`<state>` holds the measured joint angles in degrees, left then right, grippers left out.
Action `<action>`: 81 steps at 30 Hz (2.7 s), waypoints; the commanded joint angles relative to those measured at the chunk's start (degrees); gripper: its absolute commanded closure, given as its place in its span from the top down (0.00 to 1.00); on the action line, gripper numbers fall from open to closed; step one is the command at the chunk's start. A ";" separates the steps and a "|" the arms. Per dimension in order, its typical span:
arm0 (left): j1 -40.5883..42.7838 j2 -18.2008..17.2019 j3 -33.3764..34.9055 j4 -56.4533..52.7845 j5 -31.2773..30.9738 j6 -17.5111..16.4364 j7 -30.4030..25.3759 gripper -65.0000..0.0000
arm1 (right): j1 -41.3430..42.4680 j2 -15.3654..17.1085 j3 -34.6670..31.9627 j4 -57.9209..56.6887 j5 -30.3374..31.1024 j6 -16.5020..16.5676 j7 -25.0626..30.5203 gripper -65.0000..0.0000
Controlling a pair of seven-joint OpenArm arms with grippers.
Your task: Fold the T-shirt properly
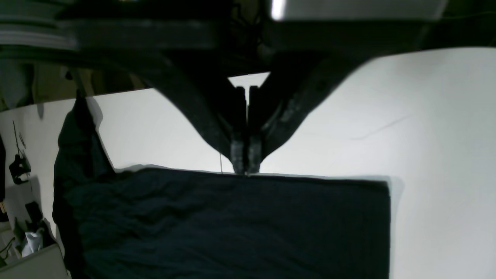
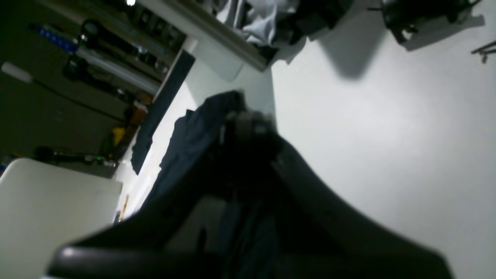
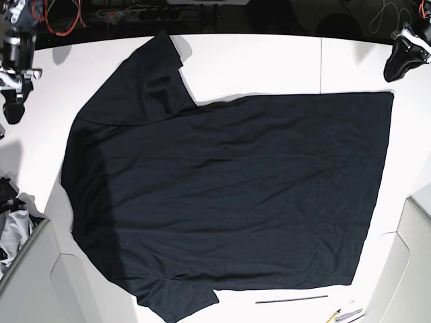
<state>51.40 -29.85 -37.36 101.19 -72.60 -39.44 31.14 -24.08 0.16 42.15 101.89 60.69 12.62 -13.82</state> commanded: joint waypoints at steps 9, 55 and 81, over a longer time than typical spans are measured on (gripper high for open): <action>0.17 -1.18 -0.59 0.66 -0.87 -0.56 -0.83 0.00 | 5.49 0.63 0.31 0.76 -16.17 0.87 1.18 0.00; -1.75 -1.57 -0.59 0.66 -5.79 -0.56 -1.42 0.00 | 16.33 0.76 -11.89 -22.93 -17.44 5.22 -8.94 0.06; -26.34 -2.75 -0.59 -6.64 15.13 1.57 -1.33 0.23 | 16.11 0.76 -11.91 -22.93 -19.96 5.27 -8.96 0.00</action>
<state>25.12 -31.22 -37.36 93.73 -56.42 -37.82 31.16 -7.94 0.80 30.33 78.74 40.03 17.82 -21.96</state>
